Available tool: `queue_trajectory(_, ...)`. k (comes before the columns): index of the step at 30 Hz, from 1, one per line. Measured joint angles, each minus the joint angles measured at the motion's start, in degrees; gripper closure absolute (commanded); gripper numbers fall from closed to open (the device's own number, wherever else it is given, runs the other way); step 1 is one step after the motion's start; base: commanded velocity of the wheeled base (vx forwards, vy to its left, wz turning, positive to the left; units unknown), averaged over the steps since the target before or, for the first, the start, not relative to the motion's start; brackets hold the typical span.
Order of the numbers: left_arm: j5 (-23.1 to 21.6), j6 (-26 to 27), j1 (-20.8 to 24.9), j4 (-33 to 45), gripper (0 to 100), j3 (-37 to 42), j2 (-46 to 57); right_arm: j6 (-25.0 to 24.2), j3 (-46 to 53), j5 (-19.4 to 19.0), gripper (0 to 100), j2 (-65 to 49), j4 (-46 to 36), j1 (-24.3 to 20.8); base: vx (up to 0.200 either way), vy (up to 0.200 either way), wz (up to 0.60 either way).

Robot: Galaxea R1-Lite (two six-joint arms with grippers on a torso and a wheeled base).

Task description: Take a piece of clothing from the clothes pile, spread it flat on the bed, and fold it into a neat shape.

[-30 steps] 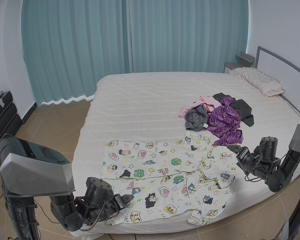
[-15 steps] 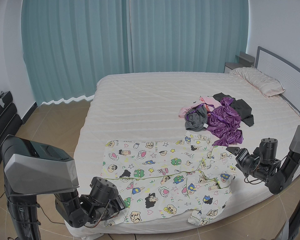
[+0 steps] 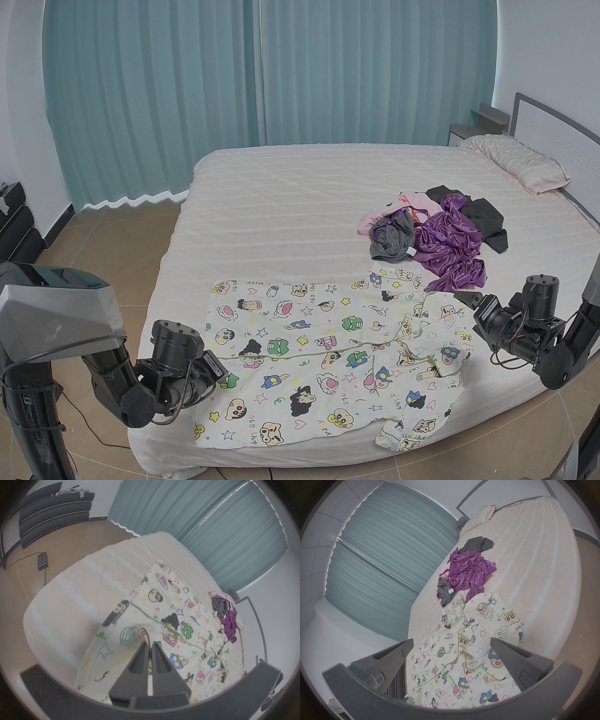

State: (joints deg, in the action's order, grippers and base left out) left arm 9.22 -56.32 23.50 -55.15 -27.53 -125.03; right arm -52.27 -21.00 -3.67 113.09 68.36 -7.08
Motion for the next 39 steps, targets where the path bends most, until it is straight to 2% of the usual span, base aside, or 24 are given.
queue_trajectory(6, -0.4, 0.7, -3.3, -0.7, 100, -1.0, -0.4, 0.2, 0.1, 0.1, 0, -0.3, 0.0, 0.0, 0.000, 0.000, 0.00)
queue_trajectory(12, -0.4, 1.0, -5.6, -0.8, 100, -2.3, -1.7, 2.8, 1.1, 0.1, 0, -0.2, -0.1, 0.0, 0.000, 0.000, 0.00)
queue_trajectory(21, -0.3, 1.0, -7.4, -0.8, 100, -4.1, -3.8, 4.5, 1.9, 0.1, 0, 0.4, -0.8, -0.4, 0.000, 0.000, 0.00)
queue_trajectory(22, -0.2, 1.0, -7.5, -0.9, 0, -4.4, -4.0, 5.5, 2.0, 0.1, 0, 0.6, -0.8, -0.4, 0.000, 0.000, 0.00)
queue_trajectory(33, -0.4, 0.4, -9.8, -4.4, 0, -5.5, -5.0, 14.9, 6.5, -0.4, 0, 3.9, -1.5, -2.4, 0.000, 0.000, 0.00)
queue_trajectory(39, -3.1, -1.9, -11.3, -4.7, 0, -3.8, -3.2, 19.5, 8.9, -0.7, 0, 6.6, -1.9, -3.1, 0.000, 0.000, 0.00)
